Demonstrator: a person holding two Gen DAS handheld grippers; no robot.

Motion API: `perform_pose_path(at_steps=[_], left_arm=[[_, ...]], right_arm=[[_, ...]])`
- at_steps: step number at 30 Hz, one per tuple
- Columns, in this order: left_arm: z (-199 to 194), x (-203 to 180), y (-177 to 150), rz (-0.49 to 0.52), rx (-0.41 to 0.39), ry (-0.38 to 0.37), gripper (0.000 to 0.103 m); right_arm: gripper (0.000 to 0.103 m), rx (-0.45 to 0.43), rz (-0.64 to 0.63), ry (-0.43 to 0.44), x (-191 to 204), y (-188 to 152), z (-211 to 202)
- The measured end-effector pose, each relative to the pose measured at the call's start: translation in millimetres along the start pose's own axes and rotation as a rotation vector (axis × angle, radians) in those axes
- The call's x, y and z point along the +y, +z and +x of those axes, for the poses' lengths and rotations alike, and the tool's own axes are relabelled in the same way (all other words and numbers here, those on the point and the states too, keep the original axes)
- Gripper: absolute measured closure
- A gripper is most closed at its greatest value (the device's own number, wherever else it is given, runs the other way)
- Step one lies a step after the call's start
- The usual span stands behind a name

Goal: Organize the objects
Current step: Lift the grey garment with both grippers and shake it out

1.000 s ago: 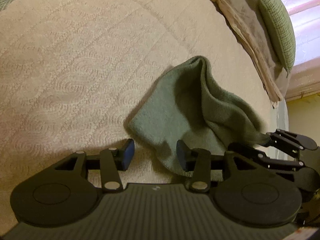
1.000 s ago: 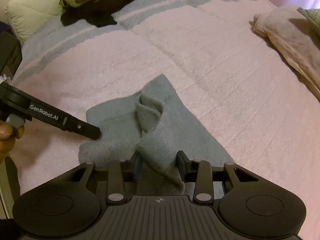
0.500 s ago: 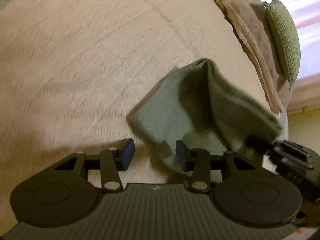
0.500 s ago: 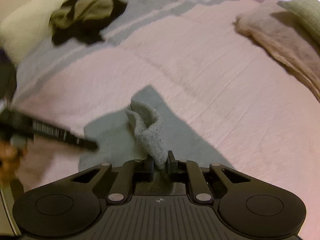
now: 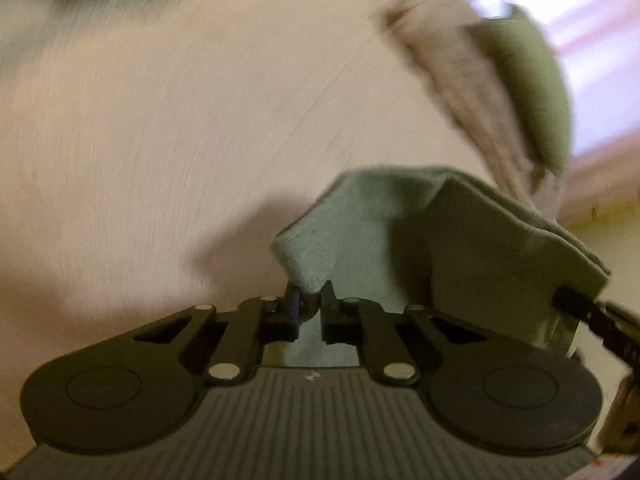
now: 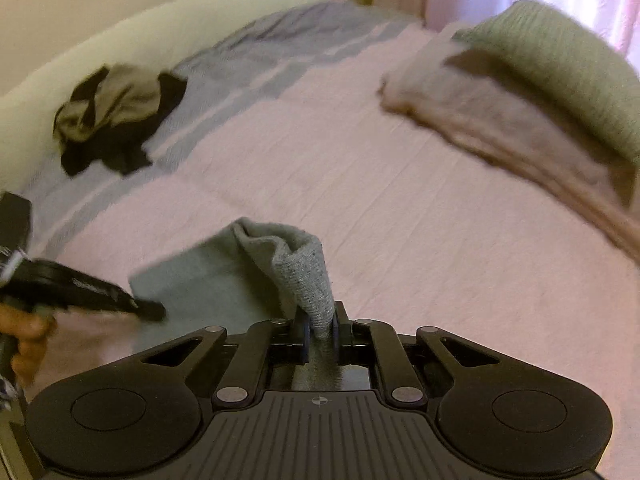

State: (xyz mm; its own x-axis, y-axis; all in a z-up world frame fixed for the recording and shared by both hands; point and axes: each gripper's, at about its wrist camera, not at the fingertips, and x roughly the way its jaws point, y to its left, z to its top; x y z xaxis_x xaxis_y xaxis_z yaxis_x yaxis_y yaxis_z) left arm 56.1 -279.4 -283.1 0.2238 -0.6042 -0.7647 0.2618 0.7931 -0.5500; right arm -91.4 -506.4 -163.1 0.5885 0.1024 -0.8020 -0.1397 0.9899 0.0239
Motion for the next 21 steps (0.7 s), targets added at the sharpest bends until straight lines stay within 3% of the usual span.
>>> perform_pose_path(at_steps=[4, 7, 11, 16, 21], left_arm=[[-56, -71, 41, 0.356, -0.118, -0.025, 0.098], [-102, -126, 61, 0.537, -0.228, -0.051, 0.098], [-169, -188, 81, 0.69, -0.382, -0.087, 0.099], [-264, -236, 86, 0.846, -0.558, -0.172, 0.099], [-339, -260, 58, 0.959, -0.679, -0.265, 0.099]], right_arm=[[0.097, -0.103, 0.007, -0.034, -18, 20, -59], [0.097, -0.227, 0.018, -0.079, -29, 40, -118], [0.098, -0.399, 0.046, -0.159, -37, 59, -203], [0.098, -0.594, 0.115, -0.254, -27, 55, -301], [0.098, -0.762, 0.144, -0.376, 39, 27, -376]])
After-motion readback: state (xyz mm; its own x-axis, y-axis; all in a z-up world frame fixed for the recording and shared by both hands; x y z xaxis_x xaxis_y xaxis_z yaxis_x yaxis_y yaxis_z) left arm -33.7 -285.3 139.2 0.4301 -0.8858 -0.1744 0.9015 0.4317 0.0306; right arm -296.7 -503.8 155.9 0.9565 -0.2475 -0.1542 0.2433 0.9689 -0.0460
